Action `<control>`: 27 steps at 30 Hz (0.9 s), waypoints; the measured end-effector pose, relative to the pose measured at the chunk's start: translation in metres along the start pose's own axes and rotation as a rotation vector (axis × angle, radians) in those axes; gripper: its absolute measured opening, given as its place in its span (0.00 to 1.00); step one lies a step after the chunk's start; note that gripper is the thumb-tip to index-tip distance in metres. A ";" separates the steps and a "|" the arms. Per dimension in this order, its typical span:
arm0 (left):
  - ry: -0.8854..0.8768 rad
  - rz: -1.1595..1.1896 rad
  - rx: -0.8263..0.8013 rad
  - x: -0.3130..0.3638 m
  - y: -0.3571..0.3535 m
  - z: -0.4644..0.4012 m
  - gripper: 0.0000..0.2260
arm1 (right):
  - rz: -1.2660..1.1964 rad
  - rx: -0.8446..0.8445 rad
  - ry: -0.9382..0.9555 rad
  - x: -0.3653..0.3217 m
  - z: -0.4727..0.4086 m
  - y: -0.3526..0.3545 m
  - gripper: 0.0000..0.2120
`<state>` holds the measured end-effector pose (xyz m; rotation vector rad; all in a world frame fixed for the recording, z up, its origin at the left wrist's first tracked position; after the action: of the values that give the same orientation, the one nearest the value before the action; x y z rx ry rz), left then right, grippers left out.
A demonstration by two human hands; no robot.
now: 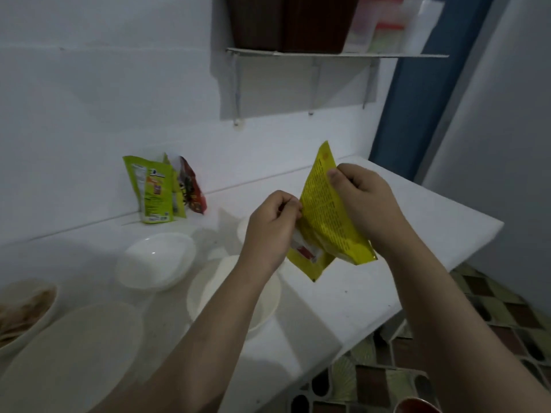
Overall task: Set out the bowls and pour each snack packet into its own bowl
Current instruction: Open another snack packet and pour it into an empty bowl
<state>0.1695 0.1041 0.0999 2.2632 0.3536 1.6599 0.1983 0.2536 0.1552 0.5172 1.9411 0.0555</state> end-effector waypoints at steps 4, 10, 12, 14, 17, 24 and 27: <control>0.100 -0.019 -0.131 -0.010 -0.052 0.012 0.09 | -0.036 -0.016 -0.147 0.050 0.015 0.021 0.20; 0.159 -0.135 -0.243 -0.018 -0.089 0.025 0.11 | -0.199 -0.066 -0.377 0.102 0.031 0.028 0.19; 0.163 -0.156 -0.245 -0.017 -0.093 0.024 0.11 | -0.258 -0.075 -0.412 0.109 0.033 0.028 0.20; 0.170 -0.170 -0.235 -0.016 -0.094 0.022 0.12 | -0.333 -0.107 -0.448 0.113 0.036 0.026 0.20; 0.151 -0.194 -0.233 -0.014 -0.095 0.017 0.13 | -0.415 -0.199 -0.435 0.116 0.041 0.023 0.17; 0.177 -0.072 -0.317 -0.016 -0.102 0.012 0.14 | -0.478 -0.262 -0.375 0.112 0.045 0.021 0.15; 0.228 -0.065 -0.368 -0.021 -0.103 0.008 0.14 | -0.461 -0.299 -0.362 0.111 0.044 0.018 0.15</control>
<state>0.1695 0.1905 0.0395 1.7874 0.1532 1.7847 0.2069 0.3032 0.0454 -0.1204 1.6143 -0.0406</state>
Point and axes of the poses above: each hand's wrist, its own z-axis away from the middle knuckle, its own y-axis out of the back of the hand, x = y × z, the point moved 7 cm from there along -z, towards the middle knuckle, and after that the axes turned 15 degrees about -z, right-handed, at the moved point
